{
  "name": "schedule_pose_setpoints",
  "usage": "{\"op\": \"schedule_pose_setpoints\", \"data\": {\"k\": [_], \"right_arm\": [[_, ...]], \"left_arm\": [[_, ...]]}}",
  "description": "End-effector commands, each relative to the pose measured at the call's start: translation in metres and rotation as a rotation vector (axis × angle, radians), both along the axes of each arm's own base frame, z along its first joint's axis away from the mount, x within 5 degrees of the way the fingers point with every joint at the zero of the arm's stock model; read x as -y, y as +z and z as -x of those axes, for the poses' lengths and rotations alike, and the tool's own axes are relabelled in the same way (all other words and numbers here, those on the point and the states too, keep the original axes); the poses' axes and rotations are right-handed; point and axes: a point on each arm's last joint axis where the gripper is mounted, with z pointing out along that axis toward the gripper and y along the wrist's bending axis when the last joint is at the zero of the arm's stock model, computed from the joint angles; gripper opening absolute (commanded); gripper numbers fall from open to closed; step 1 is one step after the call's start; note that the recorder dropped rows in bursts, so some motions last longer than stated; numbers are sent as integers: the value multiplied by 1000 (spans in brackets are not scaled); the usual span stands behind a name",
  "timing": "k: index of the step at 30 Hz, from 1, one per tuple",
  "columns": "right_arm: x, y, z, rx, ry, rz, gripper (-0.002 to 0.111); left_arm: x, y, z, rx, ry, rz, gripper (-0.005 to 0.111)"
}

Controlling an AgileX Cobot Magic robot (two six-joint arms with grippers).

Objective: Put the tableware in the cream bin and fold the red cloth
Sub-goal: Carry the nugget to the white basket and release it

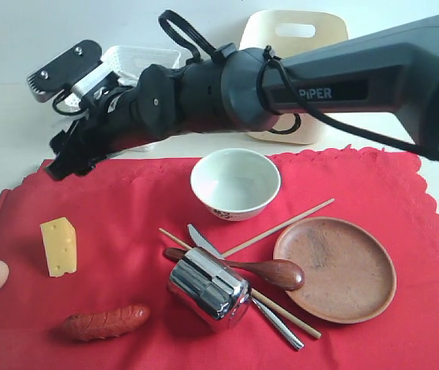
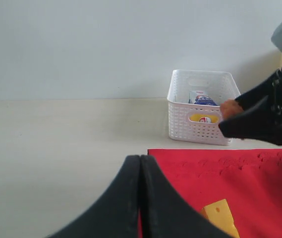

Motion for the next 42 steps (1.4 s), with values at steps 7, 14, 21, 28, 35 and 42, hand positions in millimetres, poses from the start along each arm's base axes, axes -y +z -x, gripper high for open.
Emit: {"op": "schedule_pose_setpoints", "data": {"k": [7, 14, 21, 28, 35, 42], "right_arm": [[27, 18, -33, 94, -254, -232, 0], [32, 25, -41, 159, -315, -299, 0], [33, 8, -49, 229, -361, -319, 0], [34, -14, -55, 284, -397, -324, 0], [33, -22, -59, 319, -415, -335, 20], [28, -30, -72, 275, -503, -428, 47]], "left_arm": [[0, 0, 0, 6, 2, -4, 0], [0, 0, 0, 6, 2, -4, 0], [0, 0, 0, 6, 2, -4, 0], [0, 0, 0, 6, 2, -4, 0], [0, 0, 0, 6, 2, -4, 0], [0, 0, 0, 6, 1, -4, 0]]}}
